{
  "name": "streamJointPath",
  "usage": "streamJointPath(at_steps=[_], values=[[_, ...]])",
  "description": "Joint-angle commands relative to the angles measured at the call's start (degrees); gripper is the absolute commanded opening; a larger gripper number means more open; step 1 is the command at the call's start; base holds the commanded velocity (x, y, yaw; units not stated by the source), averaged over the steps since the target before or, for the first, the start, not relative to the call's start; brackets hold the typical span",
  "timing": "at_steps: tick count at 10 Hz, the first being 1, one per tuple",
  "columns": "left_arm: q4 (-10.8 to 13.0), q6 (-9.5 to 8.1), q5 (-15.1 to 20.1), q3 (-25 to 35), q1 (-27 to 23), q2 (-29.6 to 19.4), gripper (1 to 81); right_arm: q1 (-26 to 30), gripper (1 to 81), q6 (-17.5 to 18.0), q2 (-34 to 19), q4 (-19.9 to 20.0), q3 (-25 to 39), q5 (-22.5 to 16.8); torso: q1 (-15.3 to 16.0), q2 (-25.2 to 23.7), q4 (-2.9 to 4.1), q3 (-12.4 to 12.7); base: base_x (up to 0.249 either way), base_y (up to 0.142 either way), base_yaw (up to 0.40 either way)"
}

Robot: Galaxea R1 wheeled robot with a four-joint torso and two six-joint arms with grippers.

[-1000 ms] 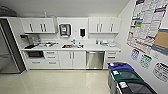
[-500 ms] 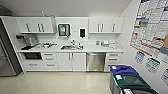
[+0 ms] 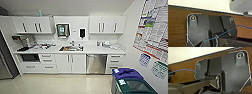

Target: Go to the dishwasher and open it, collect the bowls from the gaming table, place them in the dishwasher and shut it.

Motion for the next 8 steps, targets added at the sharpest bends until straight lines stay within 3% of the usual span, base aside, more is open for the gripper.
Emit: streamJointPath(at_steps=[1,8], values=[[0.38,0.12,2.90,0.57,-2.20,-1.14,81.1,2.68,81.1,-0.11,-1.18,0.20,1.28,-3.64,0.00,0.00,0.00,0.00,0.139,0.000,0.000],[0.38,0.12,2.90,0.57,-2.28,-1.32,81.1,2.86,81.1,-0.02,-1.18,0.20,1.37,-3.64,-0.07,-0.02,0.00,0.00,0.124,0.000,0.000]])
